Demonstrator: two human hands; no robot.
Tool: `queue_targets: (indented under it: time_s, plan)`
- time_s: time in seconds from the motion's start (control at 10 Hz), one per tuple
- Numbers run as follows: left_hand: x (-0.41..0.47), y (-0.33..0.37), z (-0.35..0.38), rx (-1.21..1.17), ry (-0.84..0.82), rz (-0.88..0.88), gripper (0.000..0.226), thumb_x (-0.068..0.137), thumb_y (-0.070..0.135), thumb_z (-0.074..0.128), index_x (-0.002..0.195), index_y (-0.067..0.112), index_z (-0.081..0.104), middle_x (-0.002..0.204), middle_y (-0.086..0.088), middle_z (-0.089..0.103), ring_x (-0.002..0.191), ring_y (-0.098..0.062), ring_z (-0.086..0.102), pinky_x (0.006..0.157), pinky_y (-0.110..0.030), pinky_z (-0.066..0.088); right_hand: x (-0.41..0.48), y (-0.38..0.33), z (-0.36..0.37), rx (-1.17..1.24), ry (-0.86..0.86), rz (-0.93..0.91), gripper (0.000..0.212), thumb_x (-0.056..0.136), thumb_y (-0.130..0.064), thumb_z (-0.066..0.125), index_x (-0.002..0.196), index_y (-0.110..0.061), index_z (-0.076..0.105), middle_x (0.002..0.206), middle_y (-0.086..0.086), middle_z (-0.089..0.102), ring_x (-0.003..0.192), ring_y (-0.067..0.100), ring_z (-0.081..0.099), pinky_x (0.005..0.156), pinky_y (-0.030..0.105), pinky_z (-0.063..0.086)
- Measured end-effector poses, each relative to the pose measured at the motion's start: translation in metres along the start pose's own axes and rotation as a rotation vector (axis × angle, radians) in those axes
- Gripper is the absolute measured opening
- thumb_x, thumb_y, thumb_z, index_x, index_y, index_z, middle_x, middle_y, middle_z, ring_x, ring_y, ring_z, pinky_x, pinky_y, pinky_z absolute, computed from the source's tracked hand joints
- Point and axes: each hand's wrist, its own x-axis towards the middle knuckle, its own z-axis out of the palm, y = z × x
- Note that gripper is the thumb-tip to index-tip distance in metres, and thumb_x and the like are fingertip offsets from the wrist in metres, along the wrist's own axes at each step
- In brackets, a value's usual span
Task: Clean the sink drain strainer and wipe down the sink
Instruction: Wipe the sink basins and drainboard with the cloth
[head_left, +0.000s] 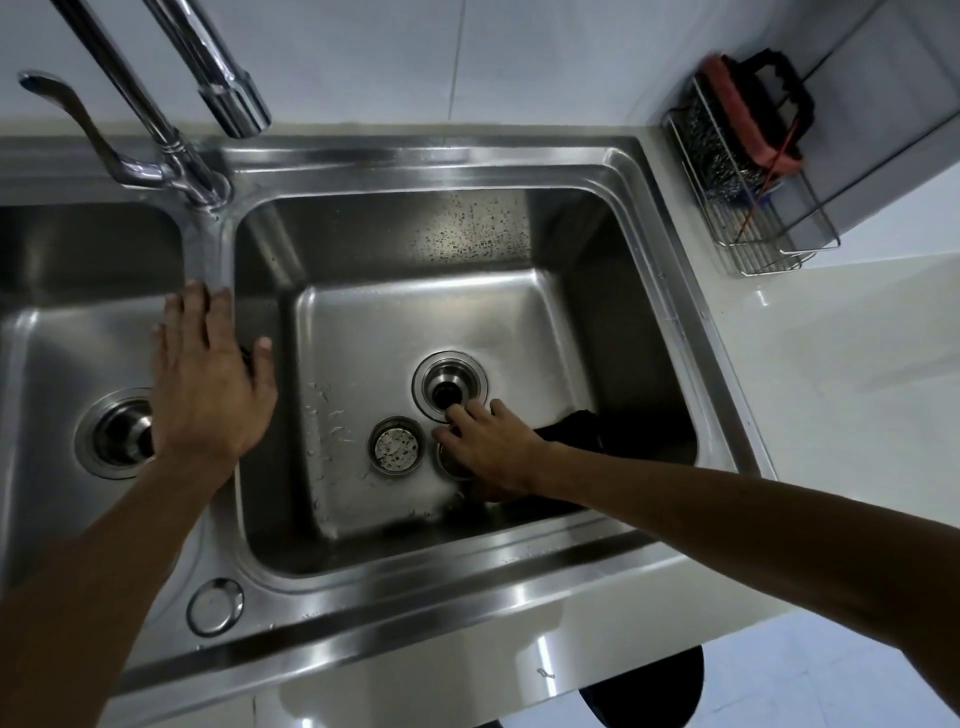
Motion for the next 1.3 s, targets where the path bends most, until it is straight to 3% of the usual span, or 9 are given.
queue_targets:
  time_s: [0.1, 0.3, 0.5, 0.7, 1.0, 1.1, 1.3]
  plan:
    - [-0.001, 0.001, 0.0, 0.002, 0.0, 0.002, 0.068, 0.097, 0.038, 0.032, 0.15, -0.004, 0.031, 0.157, -0.031, 0.026, 0.146, -0.047, 0.022, 0.119, -0.057, 0.018, 0.003, 0.0, -0.002, 0.027, -0.008, 0.021, 0.057, 0.088, -0.023, 0.062, 0.139, -0.009, 0.04, 0.13, 0.021, 0.044, 0.112, 0.04, 0.051, 0.088, 0.054, 0.046]
    - [0.0, -0.002, 0.001, 0.016, -0.028, -0.006, 0.069, 0.098, 0.042, 0.029, 0.151, -0.002, 0.027, 0.159, -0.029, 0.023, 0.148, -0.045, 0.019, 0.12, -0.056, 0.016, -0.022, 0.044, -0.018, 0.148, -0.002, 0.046, 0.085, 0.068, -0.044, 0.08, 0.139, -0.02, 0.039, 0.136, 0.014, 0.042, 0.113, 0.035, 0.052, 0.094, 0.048, 0.048]
    - [0.0, -0.001, 0.0, 0.015, -0.025, -0.007, 0.07, 0.097, 0.043, 0.028, 0.151, -0.002, 0.028, 0.158, -0.03, 0.025, 0.147, -0.047, 0.02, 0.119, -0.057, 0.016, -0.063, 0.08, -0.008, 0.153, -0.206, -0.034, 0.08, 0.077, -0.028, 0.079, 0.146, -0.022, 0.039, 0.136, 0.014, 0.04, 0.117, 0.032, 0.047, 0.1, 0.044, 0.047]
    - [0.001, -0.001, 0.0, 0.011, -0.023, -0.002, 0.069, 0.097, 0.041, 0.031, 0.15, -0.003, 0.028, 0.158, -0.03, 0.024, 0.147, -0.047, 0.02, 0.119, -0.057, 0.017, -0.066, 0.076, 0.009, 0.119, -0.16, -0.123, 0.054, 0.095, -0.013, 0.059, 0.146, -0.025, 0.043, 0.135, 0.008, 0.042, 0.112, 0.028, 0.048, 0.092, 0.045, 0.052]
    - [-0.001, 0.001, -0.001, 0.001, 0.003, 0.01, 0.067, 0.097, 0.037, 0.033, 0.149, -0.004, 0.031, 0.156, -0.032, 0.027, 0.146, -0.049, 0.022, 0.118, -0.058, 0.018, -0.062, 0.072, 0.019, 0.102, -0.179, -0.007, 0.067, 0.091, -0.027, 0.066, 0.15, -0.015, 0.035, 0.131, 0.018, 0.049, 0.115, 0.036, 0.053, 0.088, 0.046, 0.054]
    - [-0.001, 0.001, 0.0, 0.008, 0.002, 0.013, 0.066, 0.097, 0.037, 0.033, 0.149, -0.005, 0.032, 0.155, -0.032, 0.028, 0.145, -0.05, 0.024, 0.118, -0.058, 0.018, -0.064, 0.072, 0.02, 0.106, -0.157, -0.069, 0.055, 0.098, -0.013, 0.053, 0.15, -0.02, 0.038, 0.141, 0.017, 0.041, 0.122, 0.036, 0.046, 0.09, 0.051, 0.054]
    - [-0.001, 0.0, -0.001, 0.024, -0.029, 0.006, 0.068, 0.097, 0.041, 0.031, 0.147, -0.004, 0.033, 0.154, -0.032, 0.03, 0.145, -0.049, 0.023, 0.119, -0.057, 0.018, -0.064, 0.067, 0.026, 0.025, -0.185, -0.044, 0.057, 0.1, -0.012, 0.049, 0.153, -0.013, 0.028, 0.143, 0.023, 0.04, 0.122, 0.041, 0.05, 0.095, 0.053, 0.051]
